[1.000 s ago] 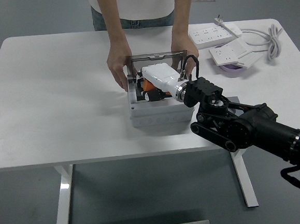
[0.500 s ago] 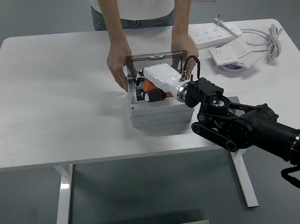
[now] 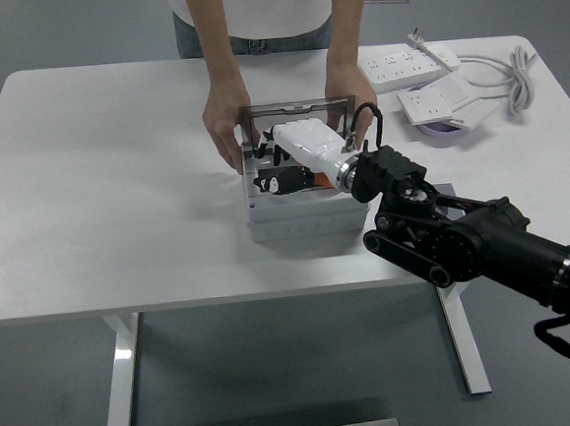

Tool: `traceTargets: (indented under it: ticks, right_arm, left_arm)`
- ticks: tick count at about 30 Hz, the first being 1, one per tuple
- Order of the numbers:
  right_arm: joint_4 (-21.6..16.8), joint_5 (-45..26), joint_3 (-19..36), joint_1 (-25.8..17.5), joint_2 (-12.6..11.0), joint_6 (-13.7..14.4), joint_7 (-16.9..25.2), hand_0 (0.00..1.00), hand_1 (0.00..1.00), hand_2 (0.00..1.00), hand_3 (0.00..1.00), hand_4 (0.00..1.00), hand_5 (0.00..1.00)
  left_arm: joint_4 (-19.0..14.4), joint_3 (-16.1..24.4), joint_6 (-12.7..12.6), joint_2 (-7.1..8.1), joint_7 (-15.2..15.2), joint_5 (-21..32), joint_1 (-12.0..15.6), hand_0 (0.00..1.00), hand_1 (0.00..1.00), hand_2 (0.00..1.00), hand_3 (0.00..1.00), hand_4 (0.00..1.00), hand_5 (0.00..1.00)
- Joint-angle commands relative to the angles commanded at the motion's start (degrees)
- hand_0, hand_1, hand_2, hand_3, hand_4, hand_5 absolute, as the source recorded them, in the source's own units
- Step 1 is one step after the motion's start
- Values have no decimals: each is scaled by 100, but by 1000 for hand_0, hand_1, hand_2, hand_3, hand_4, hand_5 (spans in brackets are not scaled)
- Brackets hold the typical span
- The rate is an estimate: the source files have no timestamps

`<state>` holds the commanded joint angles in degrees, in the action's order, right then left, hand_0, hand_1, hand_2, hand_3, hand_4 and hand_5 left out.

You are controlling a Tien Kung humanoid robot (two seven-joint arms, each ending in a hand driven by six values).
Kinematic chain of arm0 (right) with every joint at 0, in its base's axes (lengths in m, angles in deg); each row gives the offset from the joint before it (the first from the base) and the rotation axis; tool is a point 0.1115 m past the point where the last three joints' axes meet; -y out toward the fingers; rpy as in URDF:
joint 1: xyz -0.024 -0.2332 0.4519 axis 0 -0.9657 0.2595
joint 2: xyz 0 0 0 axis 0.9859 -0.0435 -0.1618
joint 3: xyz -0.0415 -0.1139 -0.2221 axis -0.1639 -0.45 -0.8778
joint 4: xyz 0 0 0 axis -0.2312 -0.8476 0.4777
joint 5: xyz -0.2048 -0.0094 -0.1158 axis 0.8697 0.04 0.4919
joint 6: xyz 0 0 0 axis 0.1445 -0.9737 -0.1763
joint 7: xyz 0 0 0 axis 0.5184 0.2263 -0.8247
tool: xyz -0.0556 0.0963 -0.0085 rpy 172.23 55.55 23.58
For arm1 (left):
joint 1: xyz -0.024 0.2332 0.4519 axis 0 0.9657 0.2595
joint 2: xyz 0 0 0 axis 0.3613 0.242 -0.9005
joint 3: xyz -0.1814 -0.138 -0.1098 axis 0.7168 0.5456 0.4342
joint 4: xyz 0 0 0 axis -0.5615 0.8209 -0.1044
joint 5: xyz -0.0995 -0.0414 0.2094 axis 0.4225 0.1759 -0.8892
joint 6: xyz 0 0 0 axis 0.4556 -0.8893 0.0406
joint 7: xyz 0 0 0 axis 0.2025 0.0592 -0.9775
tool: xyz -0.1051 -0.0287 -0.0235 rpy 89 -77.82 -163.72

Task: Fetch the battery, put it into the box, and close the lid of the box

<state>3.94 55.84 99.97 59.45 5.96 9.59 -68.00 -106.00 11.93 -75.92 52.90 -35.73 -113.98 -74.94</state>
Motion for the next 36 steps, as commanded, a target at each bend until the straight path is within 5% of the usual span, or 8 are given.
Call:
traceTargets:
  ticks: [8, 9, 14, 15, 27, 36]
  right_arm:
    - [-110, -485, 29, -14, -39, 189, -70, 686, 525, 521, 657, 767, 477]
    - [-130, -495, 34, -11, -43, 201, -96, 339, 367, 451, 603, 663, 389]
    - [-204, -613, 29, 6, -63, 197, -173, 339, 367, 451, 603, 663, 389]
    - [-216, -640, 26, 9, -66, 194, -188, 168, 260, 342, 425, 481, 300]
    - [-373, -878, 111, 6, -92, 101, -401, 100, 225, 293, 367, 402, 297]
    - [-725, -775, 729, 21, -278, -327, -793, 85, 217, 283, 351, 392, 298]
  left_arm:
    - [1, -15, -10, -3, 0, 21, 13, 592, 669, 607, 570, 545, 2]
    - [0, -16, -11, -4, 0, 22, 13, 592, 669, 607, 569, 543, 2]
    - [-8, -22, -19, 0, -16, 33, 23, 592, 669, 607, 569, 543, 2]
    - [-9, -24, -21, 1, -19, 36, 25, 592, 668, 607, 570, 541, 2]
    - [-22, -46, -36, -15, -44, 73, 39, 592, 667, 606, 570, 539, 2]
    - [-26, -60, -44, -53, -54, 100, 55, 592, 667, 606, 570, 537, 2]
